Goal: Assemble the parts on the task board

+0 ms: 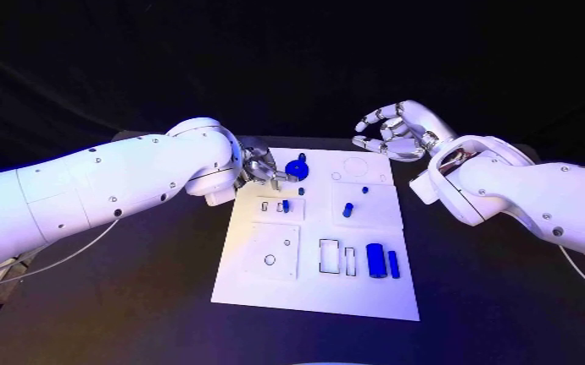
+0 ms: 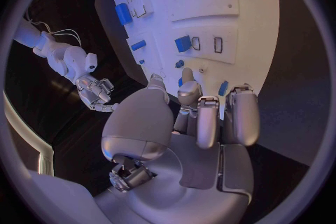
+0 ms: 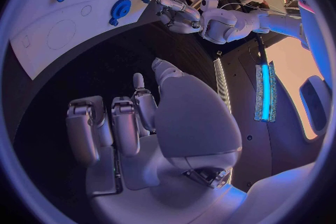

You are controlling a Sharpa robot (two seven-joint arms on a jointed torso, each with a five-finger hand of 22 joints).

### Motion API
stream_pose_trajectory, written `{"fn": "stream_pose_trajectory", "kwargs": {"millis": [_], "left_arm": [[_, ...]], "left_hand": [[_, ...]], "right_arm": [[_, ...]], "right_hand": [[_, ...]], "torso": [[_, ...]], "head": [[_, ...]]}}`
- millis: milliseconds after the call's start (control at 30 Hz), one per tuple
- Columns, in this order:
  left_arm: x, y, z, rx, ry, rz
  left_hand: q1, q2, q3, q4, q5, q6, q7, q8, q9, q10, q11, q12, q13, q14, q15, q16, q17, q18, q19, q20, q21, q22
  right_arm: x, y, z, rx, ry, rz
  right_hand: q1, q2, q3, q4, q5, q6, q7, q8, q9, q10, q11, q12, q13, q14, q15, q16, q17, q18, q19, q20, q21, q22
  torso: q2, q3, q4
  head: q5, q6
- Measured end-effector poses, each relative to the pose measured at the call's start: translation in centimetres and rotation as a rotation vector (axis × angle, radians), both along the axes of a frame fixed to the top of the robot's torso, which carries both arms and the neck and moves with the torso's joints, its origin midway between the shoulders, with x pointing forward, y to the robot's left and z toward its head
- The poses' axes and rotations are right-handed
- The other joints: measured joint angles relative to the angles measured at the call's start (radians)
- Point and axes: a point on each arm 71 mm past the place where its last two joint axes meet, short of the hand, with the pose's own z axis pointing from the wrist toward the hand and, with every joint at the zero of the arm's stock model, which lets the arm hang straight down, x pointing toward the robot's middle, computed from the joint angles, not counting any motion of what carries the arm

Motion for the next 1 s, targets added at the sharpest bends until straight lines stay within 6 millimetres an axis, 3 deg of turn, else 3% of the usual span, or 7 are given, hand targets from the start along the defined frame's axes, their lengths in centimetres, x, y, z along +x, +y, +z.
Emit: {"fn": "stream_pose_trajectory", "kwargs": {"millis": [367, 1000], "left_arm": [[0.2, -1.0, -0.8, 0.074, 0.025, -0.021], [0.1, -1.5, -1.6, 0.121, 0.078, -0.055]], "left_hand": [[0.001, 0.001, -0.010, -0.002, 0.000, -0.004, 0.003, 0.006, 0.011, 0.000, 0.000, 0.011, 0.012, 0.000, 0.000, 0.000, 0.000, 0.000, 0.004, 0.004, 0.007, 0.012], [0.024, 0.024, -0.018, -0.004, 0.008, -0.011, -0.004, 0.013, 0.026, 0.000, 0.000, 0.015, 0.017, 0.000, 0.000, 0.000, 0.000, 0.000, 0.003, 0.003, 0.013, 0.023]], "right_arm": [[0.0, -0.2, 0.0, -0.002, 0.000, -0.007], [0.0, -0.4, 0.0, -0.006, -0.002, -0.015]], "right_hand": [[0.000, 0.000, 0.006, 0.000, 0.004, 0.000, 0.000, 0.000, -0.001, -0.007, -0.004, -0.006, 0.000, 0.000, 0.000, 0.000, 0.000, 0.000, 0.000, 0.000, -0.012, 0.000], [-0.004, -0.004, 0.011, 0.000, 0.013, 0.000, 0.000, 0.000, -0.002, -0.007, -0.004, -0.006, 0.000, 0.000, 0.000, 0.000, 0.000, 0.000, 0.000, 0.000, -0.012, 0.000]], "torso": [[0.002, -0.0012, -0.0019], [0.005, -0.0021, 0.0075]], "head": [[0.003, -0.004], [-0.007, -0.008]]}}
